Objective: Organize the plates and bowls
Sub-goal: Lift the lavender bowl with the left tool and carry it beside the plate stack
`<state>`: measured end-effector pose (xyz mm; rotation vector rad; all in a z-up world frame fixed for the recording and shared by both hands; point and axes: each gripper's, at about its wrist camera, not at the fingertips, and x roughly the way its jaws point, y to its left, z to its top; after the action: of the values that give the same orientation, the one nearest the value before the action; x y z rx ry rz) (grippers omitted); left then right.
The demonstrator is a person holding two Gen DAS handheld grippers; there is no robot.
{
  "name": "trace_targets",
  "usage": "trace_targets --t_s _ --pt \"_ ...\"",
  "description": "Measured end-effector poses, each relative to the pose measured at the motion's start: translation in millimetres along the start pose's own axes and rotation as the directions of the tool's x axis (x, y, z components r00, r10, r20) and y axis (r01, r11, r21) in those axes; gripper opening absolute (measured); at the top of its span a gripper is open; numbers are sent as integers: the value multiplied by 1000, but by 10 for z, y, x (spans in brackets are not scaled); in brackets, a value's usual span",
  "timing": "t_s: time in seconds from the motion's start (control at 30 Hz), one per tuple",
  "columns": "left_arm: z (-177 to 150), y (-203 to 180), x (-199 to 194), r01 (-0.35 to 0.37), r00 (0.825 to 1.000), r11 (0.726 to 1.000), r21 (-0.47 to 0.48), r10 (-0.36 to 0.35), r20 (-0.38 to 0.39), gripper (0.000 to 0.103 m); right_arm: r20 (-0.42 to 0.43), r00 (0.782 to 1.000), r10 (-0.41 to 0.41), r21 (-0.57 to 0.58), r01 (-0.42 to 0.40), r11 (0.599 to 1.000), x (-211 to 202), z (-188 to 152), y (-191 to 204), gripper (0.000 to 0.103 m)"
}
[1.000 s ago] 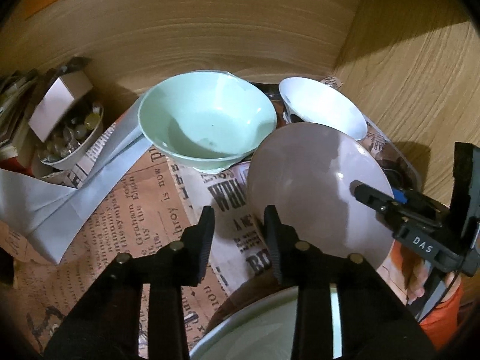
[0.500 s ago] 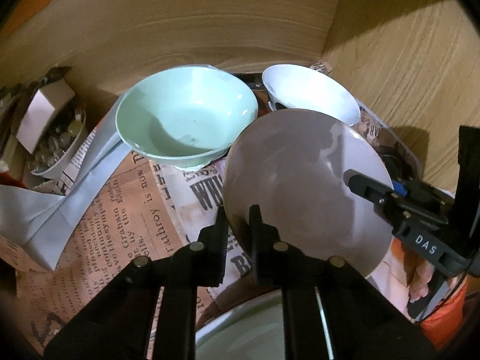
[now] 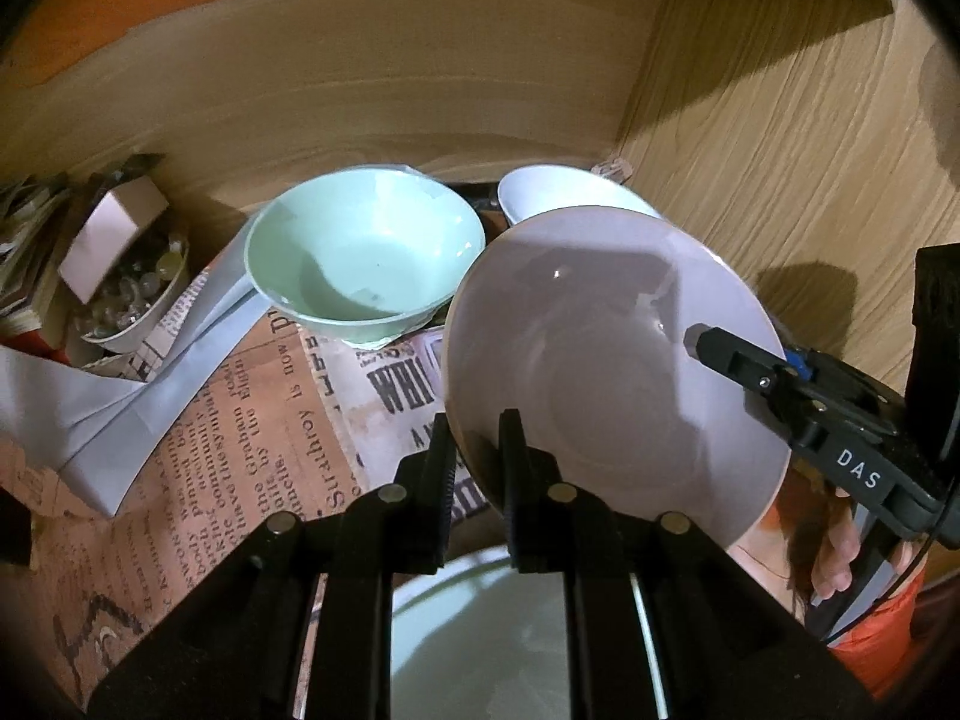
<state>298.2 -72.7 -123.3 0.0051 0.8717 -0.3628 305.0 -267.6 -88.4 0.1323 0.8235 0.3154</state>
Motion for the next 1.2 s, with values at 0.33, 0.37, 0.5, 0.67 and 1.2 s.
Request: trace_targets --t_s 0.33,0.37,0.5,0.67,1.2 --pt "-184 93 -508 -7 996 999 -38 10 83 13 58 998 38 -49 -35 998 -299 21 328 24" --pt "-193 99 -540 -10 996 999 -39 13 89 13 64 997 43 -56 -40 998 -331 18 374 24" --pt "-303 163 -767 -28 992 998 -54 34 125 13 81 995 59 -85 -52 995 -431 -1 527 24" --pt "-473 254 -1043 -53 985 996 -75 64 160 13 94 992 90 -122 -78 989 -541 -49 746 24" --pt "-1044 600 -1858 -143 953 972 -185 186 240 13 62 975 214 -220 -196 956 -648 -314 1474 24"
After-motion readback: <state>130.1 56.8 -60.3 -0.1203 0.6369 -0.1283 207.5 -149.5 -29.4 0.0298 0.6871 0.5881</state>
